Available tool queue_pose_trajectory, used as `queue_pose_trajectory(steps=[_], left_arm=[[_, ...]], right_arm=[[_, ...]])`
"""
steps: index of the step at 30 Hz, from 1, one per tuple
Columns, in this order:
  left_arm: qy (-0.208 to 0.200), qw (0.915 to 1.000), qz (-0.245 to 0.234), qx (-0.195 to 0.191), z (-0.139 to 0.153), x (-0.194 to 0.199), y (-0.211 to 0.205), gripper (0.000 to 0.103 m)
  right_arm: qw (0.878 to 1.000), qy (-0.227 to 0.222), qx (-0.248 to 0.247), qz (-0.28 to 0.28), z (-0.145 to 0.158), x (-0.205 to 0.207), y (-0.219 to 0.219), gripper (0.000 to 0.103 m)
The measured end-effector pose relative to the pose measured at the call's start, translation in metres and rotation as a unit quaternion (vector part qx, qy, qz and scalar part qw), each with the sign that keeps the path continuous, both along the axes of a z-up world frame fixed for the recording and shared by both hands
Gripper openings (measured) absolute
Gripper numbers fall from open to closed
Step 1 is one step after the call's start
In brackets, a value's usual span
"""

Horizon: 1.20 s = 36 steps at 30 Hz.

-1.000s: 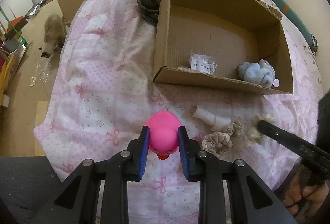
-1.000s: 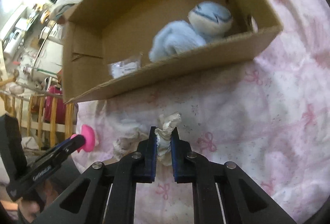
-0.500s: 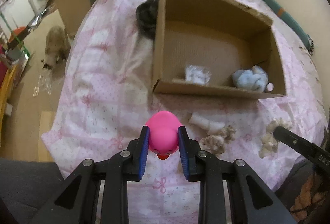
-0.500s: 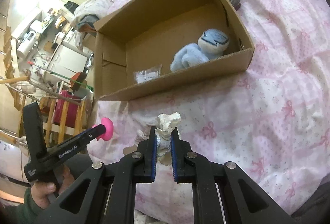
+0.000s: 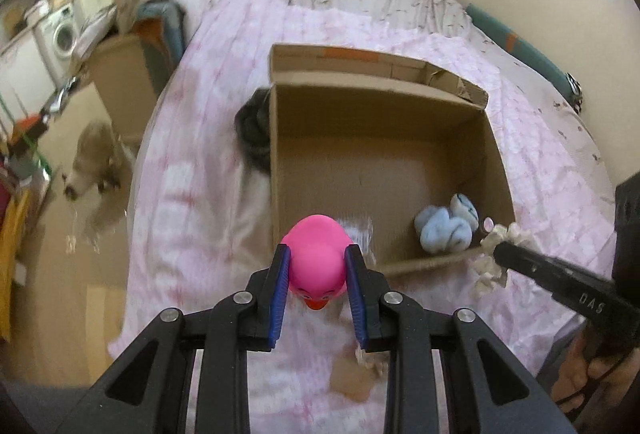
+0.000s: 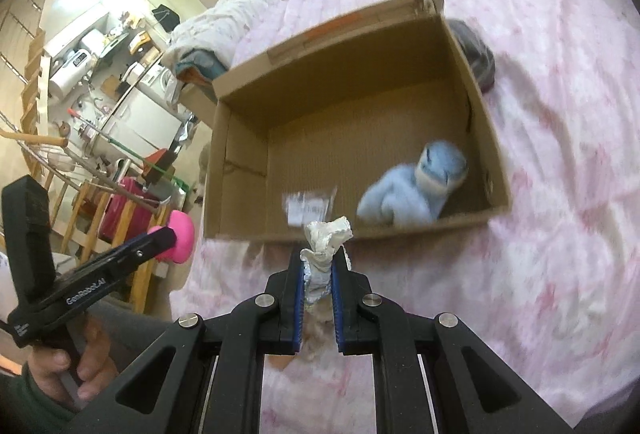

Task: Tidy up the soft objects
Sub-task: 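Carry the pink duck and white scrunchie into the box with both grippers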

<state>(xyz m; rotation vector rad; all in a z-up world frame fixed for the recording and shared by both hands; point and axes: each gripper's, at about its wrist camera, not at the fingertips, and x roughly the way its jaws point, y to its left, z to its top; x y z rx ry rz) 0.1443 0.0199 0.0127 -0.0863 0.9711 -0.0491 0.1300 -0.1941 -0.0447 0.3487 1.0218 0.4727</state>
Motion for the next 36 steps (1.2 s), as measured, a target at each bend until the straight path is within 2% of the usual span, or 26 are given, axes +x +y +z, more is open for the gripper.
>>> queue_pose_trajectory(steps=[6, 11, 13, 16, 19, 25, 30, 36], left_arm=[[-0.008, 0.9999, -0.012, 0.009, -0.003, 0.032, -0.009, 0.025], [-0.002, 0.9998, -0.012, 0.014, -0.021, 0.052, -0.016, 0.025], [-0.005, 0.9997, -0.017, 0.014, -0.028, 0.055, -0.018, 0.025], [-0.016, 0.9992, -0.038, -0.003, -0.043, 0.057, -0.02, 0.025], [-0.008, 0.9997, -0.022, -0.002, -0.053, 0.057, -0.016, 0.025], [0.001, 0.9996, -0.026, 0.006, -0.062, 0.06, -0.016, 0.025], [-0.002, 0.9994, -0.024, 0.023, -0.063, 0.059, -0.018, 0.025], [-0.005, 0.9995, -0.023, 0.019, -0.061, 0.059, -0.018, 0.025]], right_arm=[[1.0, -0.023, 0.003, -0.006, 0.006, 0.026, -0.005, 0.013], [1.0, -0.027, -0.001, -0.006, -0.001, 0.048, -0.004, 0.013], [0.999, -0.033, 0.032, -0.008, -0.003, 0.052, -0.007, 0.013], [0.998, -0.029, 0.044, -0.018, -0.012, 0.057, -0.01, 0.014], [0.999, -0.018, 0.027, -0.021, -0.025, 0.06, -0.006, 0.013], [1.0, 0.001, 0.015, -0.019, -0.038, 0.061, -0.002, 0.014], [1.0, 0.002, 0.007, -0.013, -0.041, 0.06, 0.004, 0.014], [1.0, 0.005, 0.012, -0.012, -0.041, 0.061, 0.005, 0.014]])
